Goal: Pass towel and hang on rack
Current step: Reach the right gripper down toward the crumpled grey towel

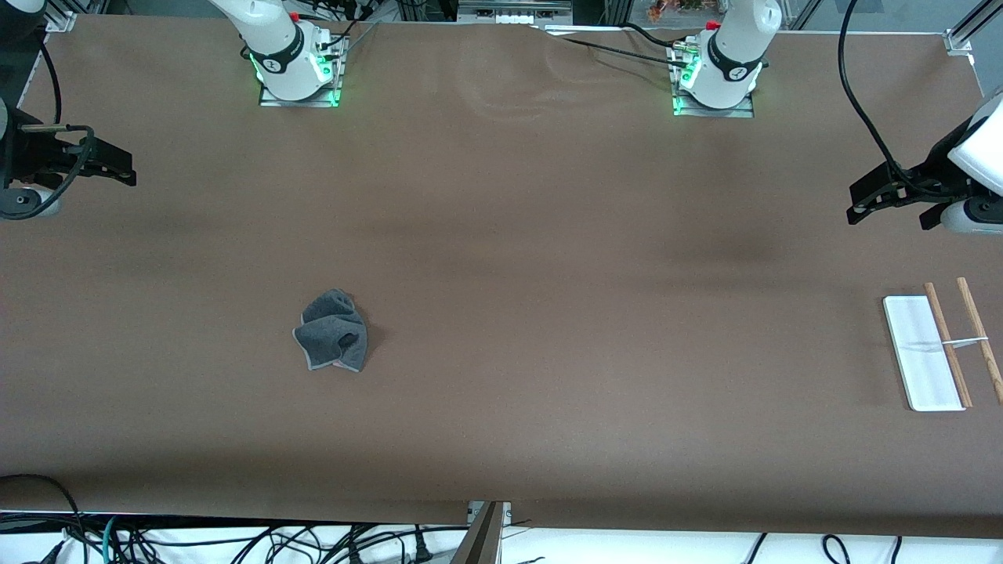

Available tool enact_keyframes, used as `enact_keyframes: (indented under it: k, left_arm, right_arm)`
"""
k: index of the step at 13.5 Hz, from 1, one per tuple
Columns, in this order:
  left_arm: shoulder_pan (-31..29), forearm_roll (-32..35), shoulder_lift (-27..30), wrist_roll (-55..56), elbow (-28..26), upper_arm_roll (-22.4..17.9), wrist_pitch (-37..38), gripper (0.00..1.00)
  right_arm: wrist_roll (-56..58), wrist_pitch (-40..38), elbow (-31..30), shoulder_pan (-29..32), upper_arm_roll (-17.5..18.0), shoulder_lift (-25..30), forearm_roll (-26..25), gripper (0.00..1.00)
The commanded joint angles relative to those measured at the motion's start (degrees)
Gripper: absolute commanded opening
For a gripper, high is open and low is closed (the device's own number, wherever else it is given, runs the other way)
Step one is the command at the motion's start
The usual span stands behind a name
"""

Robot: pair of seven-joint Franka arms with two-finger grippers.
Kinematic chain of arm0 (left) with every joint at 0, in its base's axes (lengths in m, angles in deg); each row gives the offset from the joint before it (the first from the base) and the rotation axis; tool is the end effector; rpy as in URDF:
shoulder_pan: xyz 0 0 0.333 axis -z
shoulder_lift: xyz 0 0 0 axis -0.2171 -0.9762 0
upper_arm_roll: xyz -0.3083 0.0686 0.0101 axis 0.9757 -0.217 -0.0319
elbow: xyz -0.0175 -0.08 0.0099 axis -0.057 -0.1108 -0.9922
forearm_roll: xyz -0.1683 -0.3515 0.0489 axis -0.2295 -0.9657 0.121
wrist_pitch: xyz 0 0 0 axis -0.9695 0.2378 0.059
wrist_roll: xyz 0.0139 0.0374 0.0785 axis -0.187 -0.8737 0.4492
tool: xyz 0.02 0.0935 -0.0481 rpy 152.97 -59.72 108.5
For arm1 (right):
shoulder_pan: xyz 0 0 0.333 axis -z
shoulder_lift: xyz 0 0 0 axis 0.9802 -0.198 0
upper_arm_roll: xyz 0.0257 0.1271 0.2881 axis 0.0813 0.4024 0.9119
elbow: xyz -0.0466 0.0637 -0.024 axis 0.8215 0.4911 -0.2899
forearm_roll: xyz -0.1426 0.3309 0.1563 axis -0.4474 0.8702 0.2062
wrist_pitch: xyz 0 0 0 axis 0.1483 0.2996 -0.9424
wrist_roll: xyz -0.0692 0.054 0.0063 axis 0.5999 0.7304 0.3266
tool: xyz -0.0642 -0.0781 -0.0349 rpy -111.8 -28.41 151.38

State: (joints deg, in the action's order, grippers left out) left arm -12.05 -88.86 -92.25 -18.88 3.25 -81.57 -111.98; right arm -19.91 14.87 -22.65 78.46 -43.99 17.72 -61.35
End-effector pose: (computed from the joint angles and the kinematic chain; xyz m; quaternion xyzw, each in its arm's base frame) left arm 0.5806 -0.0206 0.6231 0.9996 -0.0193 0.0210 0.0061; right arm 0.5687 0.0011 0.6062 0.9940 0.0574 -0.0880 0.0316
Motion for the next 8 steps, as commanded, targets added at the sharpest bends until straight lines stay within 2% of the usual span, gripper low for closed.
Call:
enact_keyframes:
  k: [1,8]
  left_arm:
    - [-0.22,-0.15,-0.67,0.32,1.68,0.08,1.15,1.0]
    - [-0.31,-0.15,-0.67,0.32,1.59,0.08,1.24,1.0]
  right_arm:
    - [0.96,0.6,-0.18,0.91,0.56,0.28,0.67,1.0]
    - [1.14,0.95,0.08,0.91,0.56,-0.07,0.67,1.0]
